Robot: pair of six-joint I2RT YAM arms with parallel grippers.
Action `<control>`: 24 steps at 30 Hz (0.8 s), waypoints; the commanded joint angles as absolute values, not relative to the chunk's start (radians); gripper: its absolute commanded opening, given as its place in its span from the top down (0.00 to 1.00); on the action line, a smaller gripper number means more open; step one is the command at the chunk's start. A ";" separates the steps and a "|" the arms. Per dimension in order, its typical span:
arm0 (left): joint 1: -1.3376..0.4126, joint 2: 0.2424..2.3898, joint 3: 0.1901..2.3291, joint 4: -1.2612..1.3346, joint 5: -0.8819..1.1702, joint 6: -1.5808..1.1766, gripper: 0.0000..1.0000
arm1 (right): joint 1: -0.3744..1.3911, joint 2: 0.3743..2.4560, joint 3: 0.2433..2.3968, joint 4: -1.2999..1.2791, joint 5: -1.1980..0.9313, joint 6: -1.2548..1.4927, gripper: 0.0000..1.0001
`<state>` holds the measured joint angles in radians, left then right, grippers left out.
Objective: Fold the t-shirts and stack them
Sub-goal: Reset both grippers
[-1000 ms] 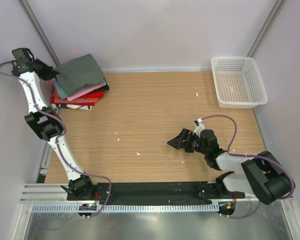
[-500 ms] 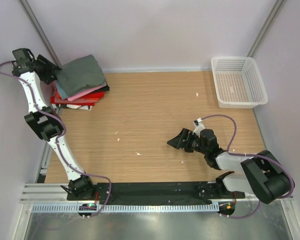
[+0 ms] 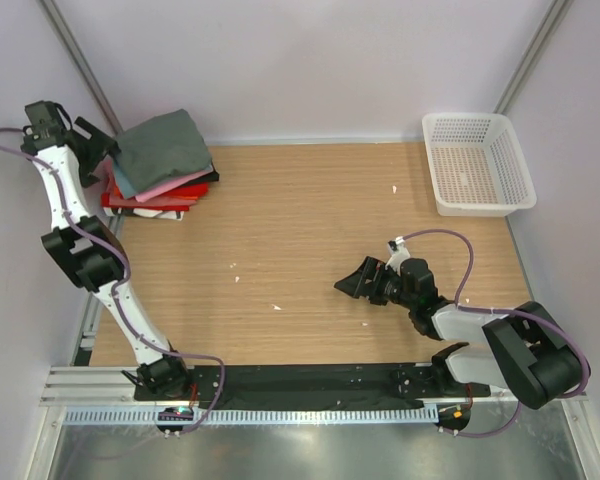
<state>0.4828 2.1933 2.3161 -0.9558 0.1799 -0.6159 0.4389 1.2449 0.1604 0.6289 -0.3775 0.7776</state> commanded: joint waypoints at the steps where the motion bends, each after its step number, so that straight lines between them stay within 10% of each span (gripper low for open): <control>1: 0.543 2.020 2.270 -0.951 -0.036 -0.669 0.04 | 0.448 1.244 0.143 0.577 -0.354 0.761 0.00; 24: 0.419 0.958 1.102 -0.625 -0.045 -0.618 0.00 | 0.489 1.261 0.173 0.543 -0.342 0.744 0.00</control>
